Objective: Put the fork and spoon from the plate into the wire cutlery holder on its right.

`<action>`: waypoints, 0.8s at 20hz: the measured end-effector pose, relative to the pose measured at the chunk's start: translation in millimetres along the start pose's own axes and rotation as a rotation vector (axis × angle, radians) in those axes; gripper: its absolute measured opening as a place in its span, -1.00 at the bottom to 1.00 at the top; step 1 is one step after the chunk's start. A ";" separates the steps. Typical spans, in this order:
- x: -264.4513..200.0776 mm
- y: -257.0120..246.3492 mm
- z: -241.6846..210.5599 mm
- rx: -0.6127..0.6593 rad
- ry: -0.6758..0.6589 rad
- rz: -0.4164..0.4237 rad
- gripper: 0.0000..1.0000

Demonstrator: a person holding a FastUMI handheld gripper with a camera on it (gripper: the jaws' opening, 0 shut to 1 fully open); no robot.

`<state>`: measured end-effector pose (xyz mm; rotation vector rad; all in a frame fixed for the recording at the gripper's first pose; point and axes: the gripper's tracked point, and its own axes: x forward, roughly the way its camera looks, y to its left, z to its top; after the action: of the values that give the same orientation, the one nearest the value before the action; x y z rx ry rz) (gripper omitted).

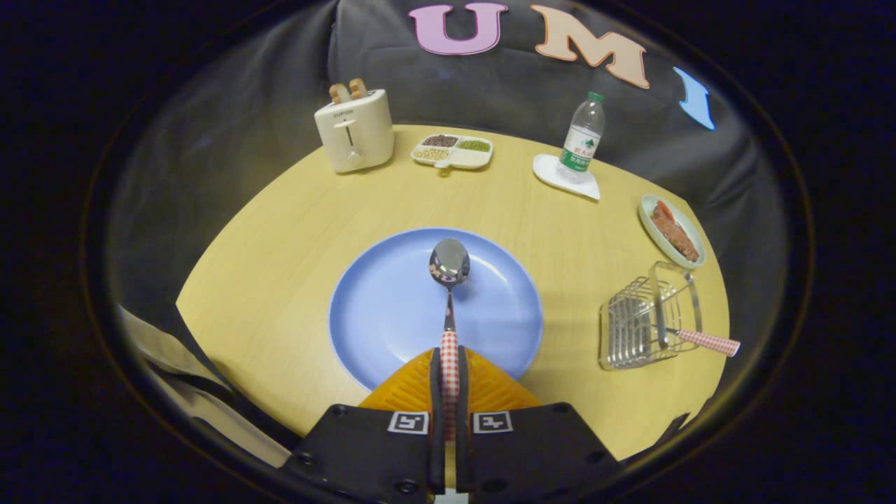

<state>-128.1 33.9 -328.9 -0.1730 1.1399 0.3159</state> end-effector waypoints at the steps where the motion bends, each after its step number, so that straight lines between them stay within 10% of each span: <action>1: -5.2 -7.1 3.3 -0.007 -0.002 0.006 -0.82; 16: -58.7 -110.8 34.1 -0.140 0.018 0.059 -0.82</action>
<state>-84.0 -69.9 -264.1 -0.2666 1.1420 0.4477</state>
